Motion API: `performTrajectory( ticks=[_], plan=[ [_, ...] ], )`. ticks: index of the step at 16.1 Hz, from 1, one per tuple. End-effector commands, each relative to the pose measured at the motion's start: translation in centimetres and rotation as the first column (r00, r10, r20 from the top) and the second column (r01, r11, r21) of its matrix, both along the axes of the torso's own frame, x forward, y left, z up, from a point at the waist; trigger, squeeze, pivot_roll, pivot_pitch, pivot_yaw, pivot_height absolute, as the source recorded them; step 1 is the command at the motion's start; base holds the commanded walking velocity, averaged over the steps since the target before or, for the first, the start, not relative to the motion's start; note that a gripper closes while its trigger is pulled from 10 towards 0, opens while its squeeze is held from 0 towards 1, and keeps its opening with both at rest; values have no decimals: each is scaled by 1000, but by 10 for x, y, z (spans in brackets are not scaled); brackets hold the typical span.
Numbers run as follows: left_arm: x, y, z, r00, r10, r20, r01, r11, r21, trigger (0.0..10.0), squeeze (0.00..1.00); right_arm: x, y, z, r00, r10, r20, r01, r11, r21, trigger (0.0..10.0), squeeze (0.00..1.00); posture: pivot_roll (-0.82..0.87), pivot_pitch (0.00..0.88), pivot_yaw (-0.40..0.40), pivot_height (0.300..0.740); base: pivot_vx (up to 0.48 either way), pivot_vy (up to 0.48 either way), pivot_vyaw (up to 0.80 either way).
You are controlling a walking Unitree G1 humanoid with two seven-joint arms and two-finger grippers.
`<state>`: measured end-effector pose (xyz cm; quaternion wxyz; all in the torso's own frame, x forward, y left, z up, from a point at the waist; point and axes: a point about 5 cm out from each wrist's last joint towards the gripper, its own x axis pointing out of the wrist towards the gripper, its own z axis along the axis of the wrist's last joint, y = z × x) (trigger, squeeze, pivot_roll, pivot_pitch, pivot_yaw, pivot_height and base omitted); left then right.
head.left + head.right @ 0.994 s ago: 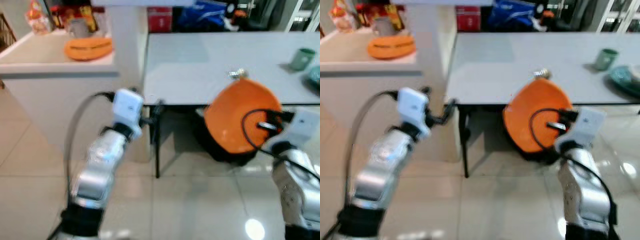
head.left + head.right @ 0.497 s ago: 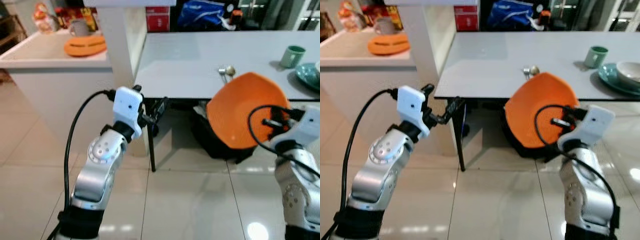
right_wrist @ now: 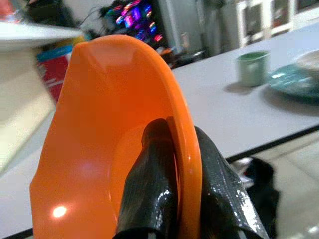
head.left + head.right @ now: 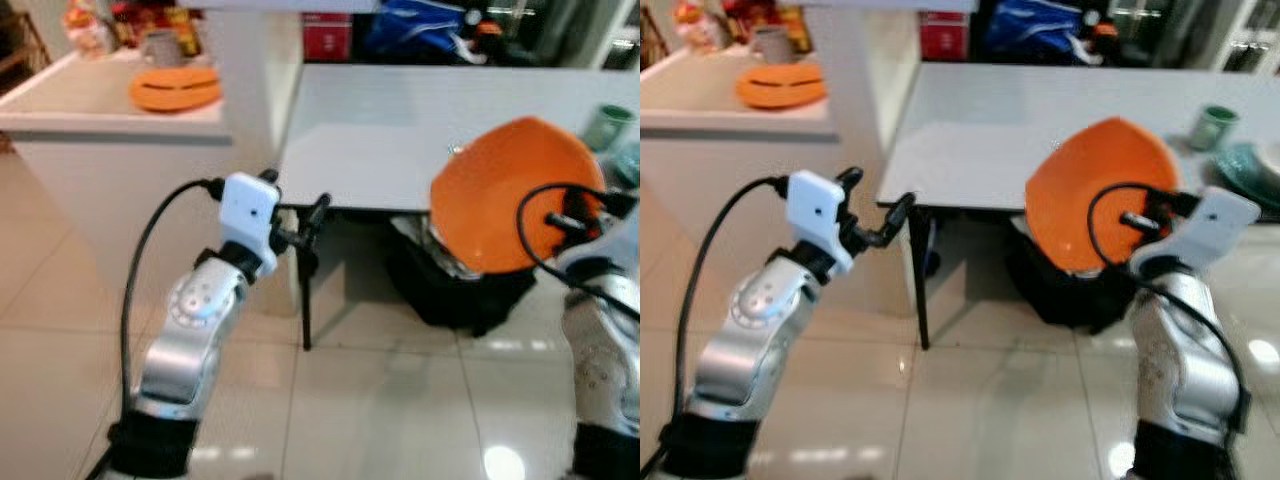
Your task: Setting the table
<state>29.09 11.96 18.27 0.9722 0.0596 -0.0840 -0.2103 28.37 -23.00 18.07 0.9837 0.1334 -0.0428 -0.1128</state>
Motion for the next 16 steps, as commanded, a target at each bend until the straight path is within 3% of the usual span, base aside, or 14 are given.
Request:
performTrajectory(
  ticks=[1,6,10,13,16],
  plan=[
    [0,-6,5,1000,-20,12,20,1000,-13,10000,0,-1,-6,8,999,-11,31,11,1000,-7,10000,0,5,4,-1,740,390,0,-800],
    [1,-8,5,999,-34,17,34,999,-14,10000,0,3,-8,9,999,-11,34,11,1000,2,10000,0,3,0,2,740,398,0,-750],
    [4,-10,7,999,-41,21,42,999,-16,10000,0,3,-8,10,999,-2,38,2,1000,13,10000,0,-8,0,12,740,398,0,0],
    [6,-11,8,999,-44,24,45,999,-14,10000,0,3,-3,14,997,42,67,-50,993,111,10000,0,-4,0,14,740,396,0,0],
    [5,-8,9,999,-44,26,44,999,-6,10000,0,6,4,14,994,77,75,-86,988,131,10000,0,8,0,10,740,396,0,0]
  ],
)
